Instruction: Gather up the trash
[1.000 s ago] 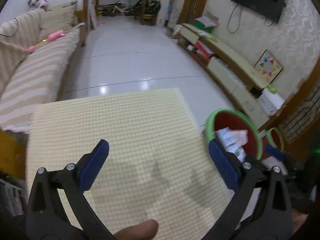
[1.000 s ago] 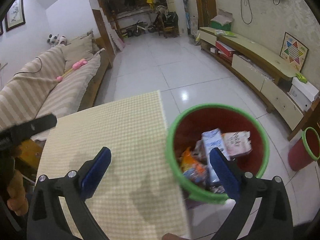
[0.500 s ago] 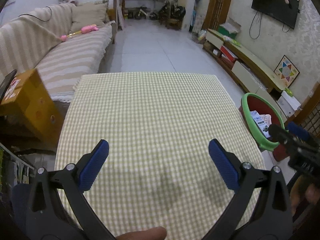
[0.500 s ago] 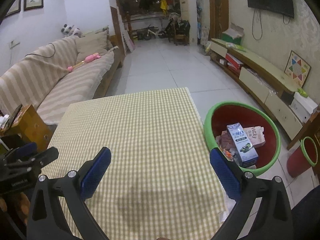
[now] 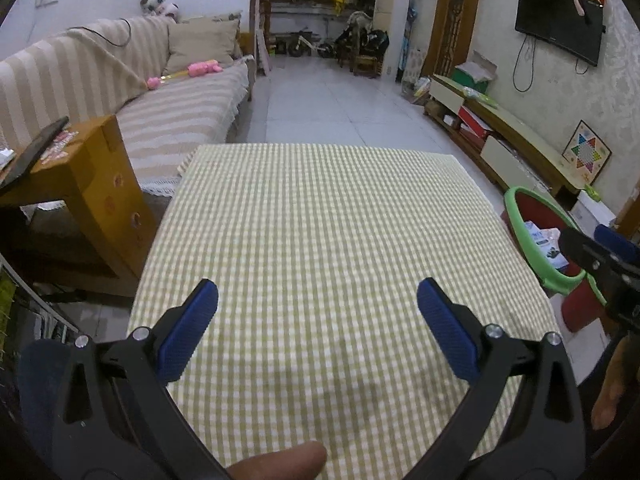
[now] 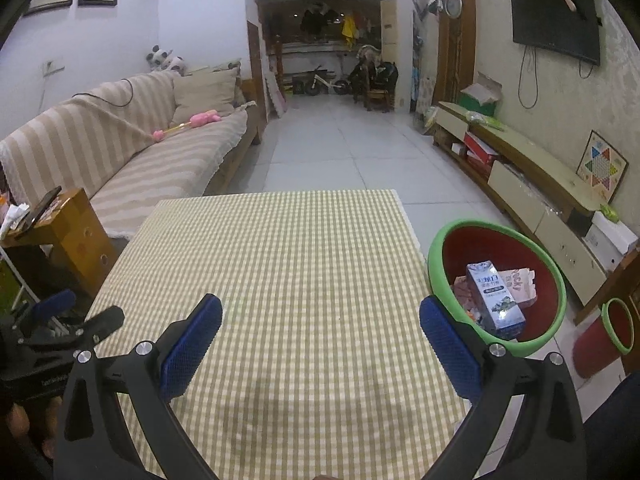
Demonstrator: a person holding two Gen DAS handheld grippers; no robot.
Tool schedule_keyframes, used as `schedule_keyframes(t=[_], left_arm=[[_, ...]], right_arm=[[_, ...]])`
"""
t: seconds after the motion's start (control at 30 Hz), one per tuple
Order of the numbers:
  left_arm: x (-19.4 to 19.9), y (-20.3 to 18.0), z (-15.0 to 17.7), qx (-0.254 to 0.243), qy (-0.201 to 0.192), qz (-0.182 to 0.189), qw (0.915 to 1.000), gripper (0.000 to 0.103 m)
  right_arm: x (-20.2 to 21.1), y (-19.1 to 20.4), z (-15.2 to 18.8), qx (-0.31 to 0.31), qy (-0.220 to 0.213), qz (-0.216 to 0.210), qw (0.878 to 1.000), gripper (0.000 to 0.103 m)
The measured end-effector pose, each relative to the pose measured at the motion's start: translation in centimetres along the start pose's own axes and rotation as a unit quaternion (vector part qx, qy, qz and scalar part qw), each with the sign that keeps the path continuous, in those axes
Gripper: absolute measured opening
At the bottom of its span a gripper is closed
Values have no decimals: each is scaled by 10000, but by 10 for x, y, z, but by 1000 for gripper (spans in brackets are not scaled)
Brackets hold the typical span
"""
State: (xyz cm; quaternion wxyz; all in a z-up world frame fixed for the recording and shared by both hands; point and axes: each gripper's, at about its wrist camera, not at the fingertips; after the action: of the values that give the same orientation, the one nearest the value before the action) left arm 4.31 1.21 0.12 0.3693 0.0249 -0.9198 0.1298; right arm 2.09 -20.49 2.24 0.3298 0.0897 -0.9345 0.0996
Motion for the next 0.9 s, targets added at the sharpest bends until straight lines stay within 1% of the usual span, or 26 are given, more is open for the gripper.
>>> schedule_keyframes(t=[0.1,0.23,0.57,0.9], left_arm=[[-1,3,0,-14,-76,-67,9999,98],[-3,5,1,-48,-52,-88,9999,98],[-1,2,1,-121,-79,18,9999,98],[0,1,1,-120,-71,4,9999,98]], right_arm=[[0,1,2,24,-90,31,10000,96],[0,1,5,79,-148,31,9999,96],[-3,-2,7,-2,-75,14,10000,96],[-4,-3,7,-8,-73,9,10000,96]])
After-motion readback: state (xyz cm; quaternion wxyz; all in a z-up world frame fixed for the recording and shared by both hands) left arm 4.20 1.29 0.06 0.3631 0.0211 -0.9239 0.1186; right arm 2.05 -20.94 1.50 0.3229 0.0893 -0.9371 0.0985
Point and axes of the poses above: each gripper's, at about its wrist camera, not at the fingertips, and x roughly against the way its jaws point, y to its left, z to its underside, and after that the axes turned 12 degrees about x, right-handed
